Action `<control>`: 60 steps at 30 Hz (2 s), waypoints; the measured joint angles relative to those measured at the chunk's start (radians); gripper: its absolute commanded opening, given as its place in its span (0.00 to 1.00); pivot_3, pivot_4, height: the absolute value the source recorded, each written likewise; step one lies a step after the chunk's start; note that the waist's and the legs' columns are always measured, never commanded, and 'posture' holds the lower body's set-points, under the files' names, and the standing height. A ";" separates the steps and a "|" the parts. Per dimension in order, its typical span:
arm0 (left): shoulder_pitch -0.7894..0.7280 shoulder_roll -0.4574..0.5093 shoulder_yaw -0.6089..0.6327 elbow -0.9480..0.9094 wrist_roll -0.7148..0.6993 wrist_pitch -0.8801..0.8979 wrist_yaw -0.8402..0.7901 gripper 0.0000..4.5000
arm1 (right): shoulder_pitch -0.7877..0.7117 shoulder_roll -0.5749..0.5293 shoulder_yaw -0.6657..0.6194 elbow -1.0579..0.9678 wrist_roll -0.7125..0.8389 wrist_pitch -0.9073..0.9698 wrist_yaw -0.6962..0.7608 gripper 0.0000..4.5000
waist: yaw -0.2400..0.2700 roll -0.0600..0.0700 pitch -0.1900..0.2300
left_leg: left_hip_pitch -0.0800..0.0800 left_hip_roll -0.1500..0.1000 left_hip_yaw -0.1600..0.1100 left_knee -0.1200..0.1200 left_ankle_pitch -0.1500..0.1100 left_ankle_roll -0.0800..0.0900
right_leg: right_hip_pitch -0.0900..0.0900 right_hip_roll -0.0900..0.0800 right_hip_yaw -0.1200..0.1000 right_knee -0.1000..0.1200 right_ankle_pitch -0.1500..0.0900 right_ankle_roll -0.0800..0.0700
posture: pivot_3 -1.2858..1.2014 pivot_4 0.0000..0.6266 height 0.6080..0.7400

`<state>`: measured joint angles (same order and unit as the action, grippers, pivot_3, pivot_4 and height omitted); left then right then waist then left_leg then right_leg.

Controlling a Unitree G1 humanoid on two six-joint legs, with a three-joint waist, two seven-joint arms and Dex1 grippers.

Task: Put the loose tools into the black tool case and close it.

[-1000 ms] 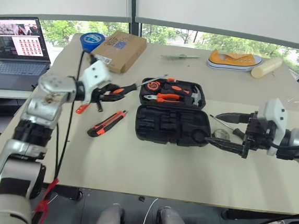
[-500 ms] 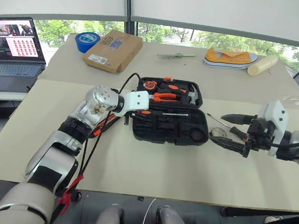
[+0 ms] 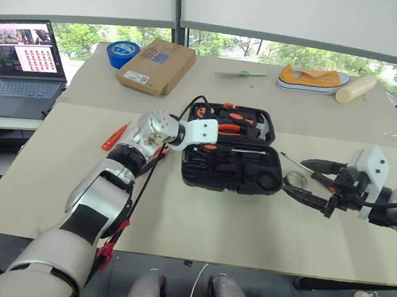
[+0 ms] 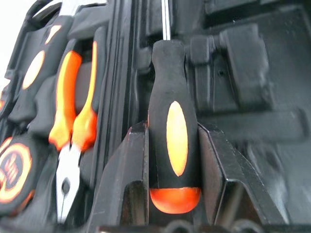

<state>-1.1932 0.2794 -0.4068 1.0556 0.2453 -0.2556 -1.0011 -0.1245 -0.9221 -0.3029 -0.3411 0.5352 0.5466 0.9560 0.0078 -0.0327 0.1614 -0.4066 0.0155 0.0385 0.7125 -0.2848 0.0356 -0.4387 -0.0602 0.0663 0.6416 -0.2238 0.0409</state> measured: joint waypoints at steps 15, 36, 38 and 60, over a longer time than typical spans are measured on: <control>-0.040 0.010 0.004 0.120 0.058 -0.072 0.040 0.30 | 0.014 0.028 -0.019 -0.025 0.000 0.011 -0.042 1.00 | 0.005 0.000 0.000 | 0.000 0.000 -0.003 0.001 0.000 0.000 | 0.000 0.000 0.000 0.000 0.000 0.000 | 0.52 0.24 0.96; -0.087 -0.017 0.079 0.120 0.029 -0.029 -0.004 0.02 | 0.051 0.046 -0.019 -0.035 -0.006 0.009 -0.045 1.00 | 0.004 0.000 0.000 | 0.000 -0.001 -0.003 0.000 0.000 0.000 | 0.000 0.000 0.000 0.001 0.000 0.000 | 0.52 0.24 0.96; -0.078 -0.019 0.078 0.121 0.030 -0.025 -0.008 0.02 | 0.048 0.046 -0.019 -0.029 -0.008 0.009 -0.045 1.00 | 0.004 0.000 0.000 | 0.000 -0.001 -0.003 0.000 0.000 0.000 | 0.000 0.000 0.000 0.001 0.000 0.000 | 0.52 0.24 0.96; -0.053 -0.060 0.012 0.137 0.129 -0.050 0.101 0.02 | 0.064 0.046 -0.020 -0.042 -0.006 0.009 -0.074 1.00 | 0.010 0.000 0.000 | 0.009 -0.002 -0.003 0.002 0.000 0.001 | 0.014 0.000 0.000 -0.001 0.000 0.001 | 0.52 0.24 0.96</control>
<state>-1.2460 0.2195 -0.3950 1.1923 0.3740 -0.3060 -0.8999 -0.0608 -0.8757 -0.3224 -0.3827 0.5294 0.5553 0.8821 0.0180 -0.0323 0.1610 -0.3971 0.0137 0.0358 0.7146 -0.2851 0.0361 -0.4250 -0.0605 0.0660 0.6402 -0.2238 0.0422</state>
